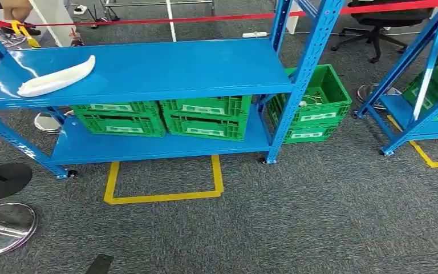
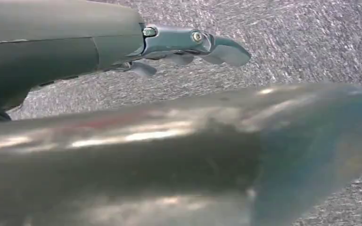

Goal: Take the parts from the cabinet and place them on the table.

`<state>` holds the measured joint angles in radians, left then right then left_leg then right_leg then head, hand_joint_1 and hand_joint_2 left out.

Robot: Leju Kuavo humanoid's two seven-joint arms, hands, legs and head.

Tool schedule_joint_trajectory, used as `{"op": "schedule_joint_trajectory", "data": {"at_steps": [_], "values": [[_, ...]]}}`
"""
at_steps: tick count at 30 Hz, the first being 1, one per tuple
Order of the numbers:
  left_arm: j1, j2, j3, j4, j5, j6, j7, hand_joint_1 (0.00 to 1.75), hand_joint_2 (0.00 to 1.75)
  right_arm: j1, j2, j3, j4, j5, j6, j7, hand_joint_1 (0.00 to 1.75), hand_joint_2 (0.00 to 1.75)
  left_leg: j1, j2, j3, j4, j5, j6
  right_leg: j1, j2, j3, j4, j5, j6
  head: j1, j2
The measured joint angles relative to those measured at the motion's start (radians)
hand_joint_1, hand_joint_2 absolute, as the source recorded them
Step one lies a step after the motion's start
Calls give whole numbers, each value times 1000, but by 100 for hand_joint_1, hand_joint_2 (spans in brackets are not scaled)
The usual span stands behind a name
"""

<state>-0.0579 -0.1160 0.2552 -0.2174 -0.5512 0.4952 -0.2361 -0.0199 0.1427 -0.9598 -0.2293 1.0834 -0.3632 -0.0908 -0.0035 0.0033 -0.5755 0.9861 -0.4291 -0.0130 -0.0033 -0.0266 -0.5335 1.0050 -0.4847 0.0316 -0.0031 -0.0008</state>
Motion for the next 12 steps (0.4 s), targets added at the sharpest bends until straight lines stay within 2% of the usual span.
{"op": "schedule_joint_trajectory", "data": {"at_steps": [9,12], "values": [[0,0,5,0,0,0,2,0,0,0,0,0,0,0,0,0,0,0,2,0,0,0,2,1,2,0,0,0,0,0,0,0],[0,-1,8,0,1,0,8,0,0,0,0,0,0,1,-1,31,0,0,3,0,0,0,2,1,3,0,-2,1,0,0,0,0]]}}
